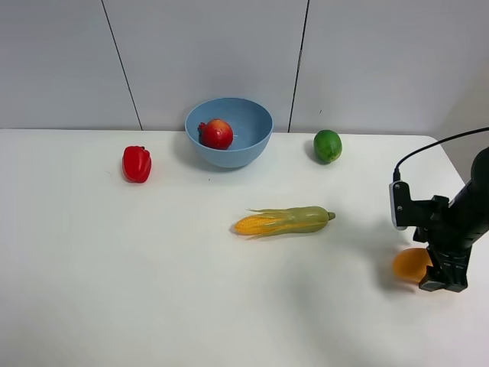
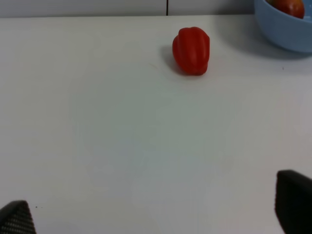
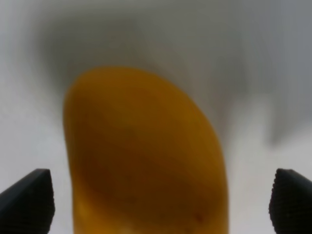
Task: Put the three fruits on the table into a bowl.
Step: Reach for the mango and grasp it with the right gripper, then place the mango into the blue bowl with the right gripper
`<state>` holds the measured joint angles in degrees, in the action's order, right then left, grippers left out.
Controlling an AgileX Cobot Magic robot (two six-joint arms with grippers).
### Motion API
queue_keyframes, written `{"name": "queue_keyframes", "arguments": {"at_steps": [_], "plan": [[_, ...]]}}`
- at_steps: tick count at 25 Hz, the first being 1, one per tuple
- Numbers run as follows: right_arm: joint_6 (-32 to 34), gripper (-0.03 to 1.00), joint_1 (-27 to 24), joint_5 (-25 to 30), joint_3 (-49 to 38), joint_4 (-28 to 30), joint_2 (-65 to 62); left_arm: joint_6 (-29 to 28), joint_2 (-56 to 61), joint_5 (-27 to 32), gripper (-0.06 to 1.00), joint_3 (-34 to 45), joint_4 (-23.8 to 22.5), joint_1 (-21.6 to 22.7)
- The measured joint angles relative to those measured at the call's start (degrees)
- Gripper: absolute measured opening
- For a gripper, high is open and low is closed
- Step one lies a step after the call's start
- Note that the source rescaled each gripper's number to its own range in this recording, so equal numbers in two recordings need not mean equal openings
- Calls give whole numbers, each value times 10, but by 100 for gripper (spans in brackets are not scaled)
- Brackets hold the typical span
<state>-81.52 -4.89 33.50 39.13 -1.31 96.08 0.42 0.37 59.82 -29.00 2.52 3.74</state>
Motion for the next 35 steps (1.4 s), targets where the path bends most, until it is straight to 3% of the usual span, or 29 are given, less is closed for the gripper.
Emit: {"name": "queue_keyframes", "arguments": {"at_steps": [4,6,7,8,9,10,18,22,25,30,35], "plan": [[0,65,0,-1,0,-12,22,0,0,0,100,0,0,0],[0,59,0,-6,0,-16,22,0,0,0,100,0,0,0],[0,50,0,-6,0,-16,22,0,0,0,100,0,0,0],[2,34,0,-6,0,-16,22,0,0,0,100,0,0,0],[8,10,0,-4,0,-16,22,0,0,0,100,0,0,0],[18,0,0,-2,0,-16,22,0,0,0,100,0,0,0],[170,1,0,11,11,-33,2,0,0,0,100,0,0,0],[303,1,0,26,63,-128,-69,0,0,0,100,0,0,0],[384,1,0,41,107,-242,-121,0,0,0,100,0,0,0],[402,1,45,41,189,-404,-145,0,0,0,100,0,0,0],[355,1,173,-76,276,-440,-99,0,0,0,100,0,0,0]]}}
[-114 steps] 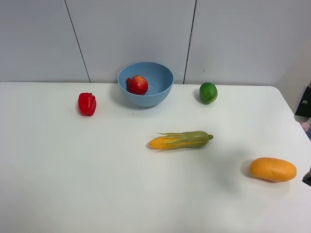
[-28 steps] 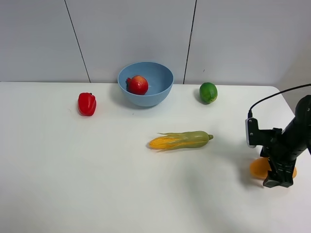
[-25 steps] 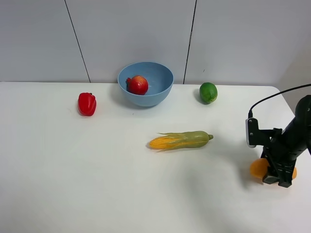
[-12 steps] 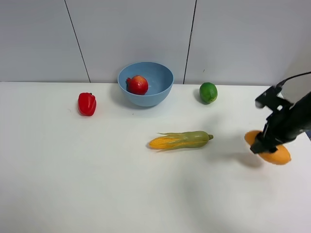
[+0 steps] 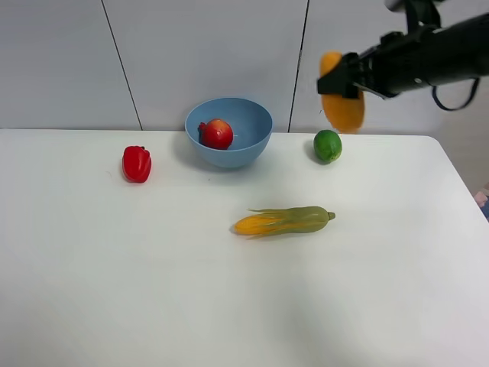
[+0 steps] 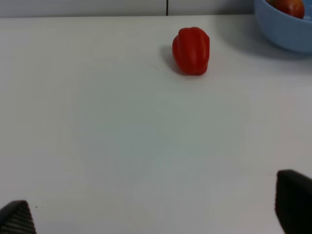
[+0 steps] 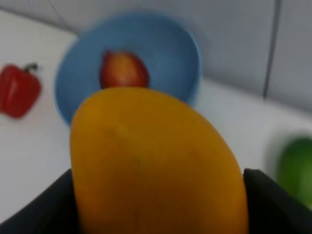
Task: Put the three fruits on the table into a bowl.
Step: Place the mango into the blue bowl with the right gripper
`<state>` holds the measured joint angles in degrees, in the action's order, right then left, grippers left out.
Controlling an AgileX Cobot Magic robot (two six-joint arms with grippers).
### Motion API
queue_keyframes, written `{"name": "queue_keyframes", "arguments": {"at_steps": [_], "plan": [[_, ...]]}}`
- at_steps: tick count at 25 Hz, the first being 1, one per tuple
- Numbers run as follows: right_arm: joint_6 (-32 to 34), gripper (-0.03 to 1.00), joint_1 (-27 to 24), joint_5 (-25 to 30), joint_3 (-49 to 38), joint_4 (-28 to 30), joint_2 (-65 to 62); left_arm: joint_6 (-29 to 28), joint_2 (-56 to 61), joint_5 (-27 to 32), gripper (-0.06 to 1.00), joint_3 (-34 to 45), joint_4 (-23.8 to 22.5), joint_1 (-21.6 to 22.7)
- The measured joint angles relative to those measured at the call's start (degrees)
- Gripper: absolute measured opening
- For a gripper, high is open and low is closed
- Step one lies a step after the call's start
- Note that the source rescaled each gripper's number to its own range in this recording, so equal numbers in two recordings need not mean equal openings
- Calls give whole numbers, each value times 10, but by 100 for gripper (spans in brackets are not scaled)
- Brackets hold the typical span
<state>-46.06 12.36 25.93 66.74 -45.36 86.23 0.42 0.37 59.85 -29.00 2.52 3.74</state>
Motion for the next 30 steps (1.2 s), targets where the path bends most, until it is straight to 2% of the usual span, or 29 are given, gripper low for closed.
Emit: {"name": "queue_keyframes", "arguments": {"at_steps": [4,7,11,15,23,24,27,28,30], "plan": [[-19,1,77,-106,67,-1,99,0,0,0,100,0,0,0],[-23,1,104,-158,120,-1,198,0,0,0,100,0,0,0],[-35,1,126,-172,201,-1,316,0,0,0,100,0,0,0],[-73,1,148,-176,271,-1,380,0,0,0,100,0,0,0],[-100,1,162,-197,295,14,397,0,0,0,100,0,0,0],[-100,6,162,-197,295,17,397,0,0,0,100,0,0,0],[-100,71,165,-209,295,20,397,0,0,0,100,0,0,0],[-100,82,166,-217,295,21,397,0,0,0,100,0,0,0],[-100,93,168,-230,296,25,397,0,0,0,100,0,0,0]]}}
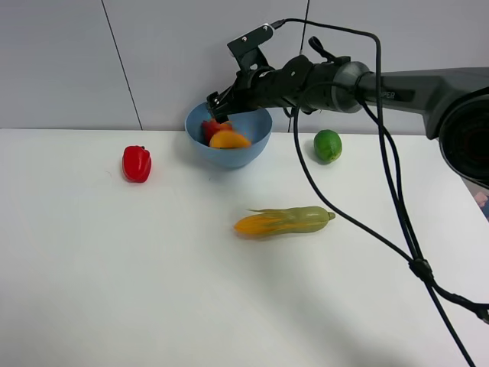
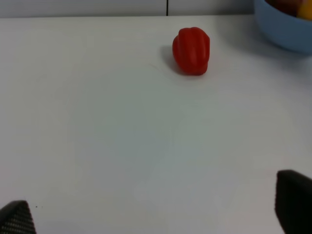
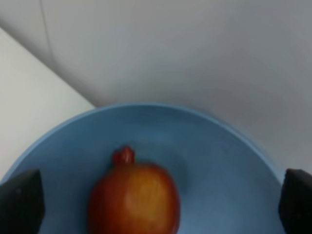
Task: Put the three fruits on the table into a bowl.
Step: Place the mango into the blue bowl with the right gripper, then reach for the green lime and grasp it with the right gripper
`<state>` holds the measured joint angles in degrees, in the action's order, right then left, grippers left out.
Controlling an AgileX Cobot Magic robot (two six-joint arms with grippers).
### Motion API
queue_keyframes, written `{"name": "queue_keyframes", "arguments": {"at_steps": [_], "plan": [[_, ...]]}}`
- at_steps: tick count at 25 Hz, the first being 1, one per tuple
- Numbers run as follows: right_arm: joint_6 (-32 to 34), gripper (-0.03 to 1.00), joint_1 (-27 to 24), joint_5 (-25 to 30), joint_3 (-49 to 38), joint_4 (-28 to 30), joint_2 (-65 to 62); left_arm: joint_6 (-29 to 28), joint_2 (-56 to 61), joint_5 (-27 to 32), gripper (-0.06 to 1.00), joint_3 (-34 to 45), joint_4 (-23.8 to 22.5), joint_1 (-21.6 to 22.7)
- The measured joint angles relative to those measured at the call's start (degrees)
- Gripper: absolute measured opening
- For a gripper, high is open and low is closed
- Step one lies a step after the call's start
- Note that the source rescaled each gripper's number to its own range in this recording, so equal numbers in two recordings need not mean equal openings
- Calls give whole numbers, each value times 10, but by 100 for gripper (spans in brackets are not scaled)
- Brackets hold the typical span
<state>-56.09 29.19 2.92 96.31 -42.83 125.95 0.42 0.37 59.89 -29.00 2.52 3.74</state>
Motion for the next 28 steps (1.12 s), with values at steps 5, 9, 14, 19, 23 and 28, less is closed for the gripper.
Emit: {"name": "queue_keyframes", "arguments": {"at_steps": [5,9,14,19,23,28], "plan": [[6,98,5,17,0,0,-3,0,0,0,100,0,0,0],[79,99,8,94,0,0,-28,0,0,0,100,0,0,0],[222,99,-1,200,0,76,-81,0,0,0,100,0,0,0],[381,99,-8,350,1,256,-120,0,0,0,100,0,0,0],[500,99,-11,450,1,410,-131,0,0,0,100,0,0,0],[565,98,-44,555,1,485,-132,0,0,0,100,0,0,0]]}}
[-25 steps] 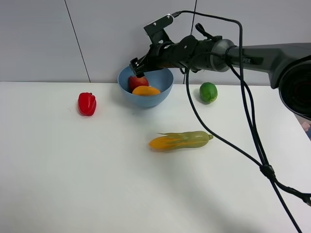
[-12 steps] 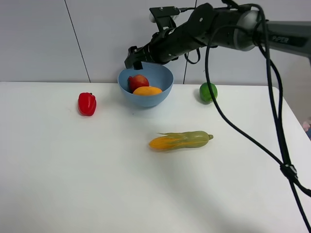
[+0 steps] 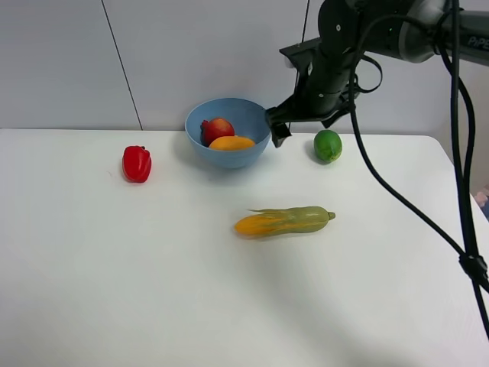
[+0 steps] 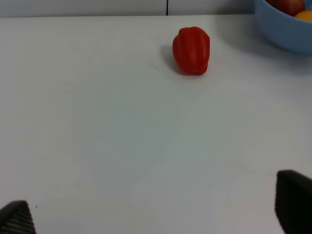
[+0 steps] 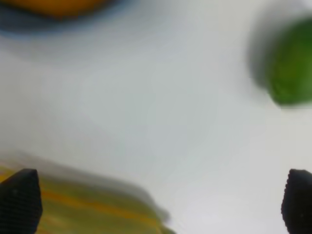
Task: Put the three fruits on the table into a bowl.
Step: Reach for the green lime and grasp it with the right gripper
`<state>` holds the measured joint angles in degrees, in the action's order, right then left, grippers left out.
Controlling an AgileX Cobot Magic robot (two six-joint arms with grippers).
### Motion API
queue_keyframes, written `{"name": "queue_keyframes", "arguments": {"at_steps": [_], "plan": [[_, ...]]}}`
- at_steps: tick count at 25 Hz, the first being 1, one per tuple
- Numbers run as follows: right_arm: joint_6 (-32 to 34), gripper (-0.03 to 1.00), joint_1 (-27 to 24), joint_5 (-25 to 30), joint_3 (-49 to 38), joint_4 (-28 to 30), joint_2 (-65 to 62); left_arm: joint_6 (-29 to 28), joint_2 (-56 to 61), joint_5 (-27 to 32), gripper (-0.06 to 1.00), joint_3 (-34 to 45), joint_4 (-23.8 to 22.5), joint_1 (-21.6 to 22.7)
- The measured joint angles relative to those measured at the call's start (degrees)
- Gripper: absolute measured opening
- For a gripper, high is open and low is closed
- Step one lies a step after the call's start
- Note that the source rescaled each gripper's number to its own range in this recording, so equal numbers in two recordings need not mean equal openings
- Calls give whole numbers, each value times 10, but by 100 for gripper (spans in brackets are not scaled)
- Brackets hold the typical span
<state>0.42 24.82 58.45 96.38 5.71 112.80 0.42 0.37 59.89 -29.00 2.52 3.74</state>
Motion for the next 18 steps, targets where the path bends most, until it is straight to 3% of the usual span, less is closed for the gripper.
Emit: {"name": "queue_keyframes", "arguments": {"at_steps": [3,7,14,18], "plan": [[4,98,-29,30,0,3,0,0,0,0,100,0,0,0],[25,98,-62,26,0,3,0,0,0,0,100,0,0,0],[53,98,-94,-31,-6,5,0,0,0,0,100,0,0,0],[67,98,-122,-98,-55,7,0,0,0,0,100,0,0,0]]}}
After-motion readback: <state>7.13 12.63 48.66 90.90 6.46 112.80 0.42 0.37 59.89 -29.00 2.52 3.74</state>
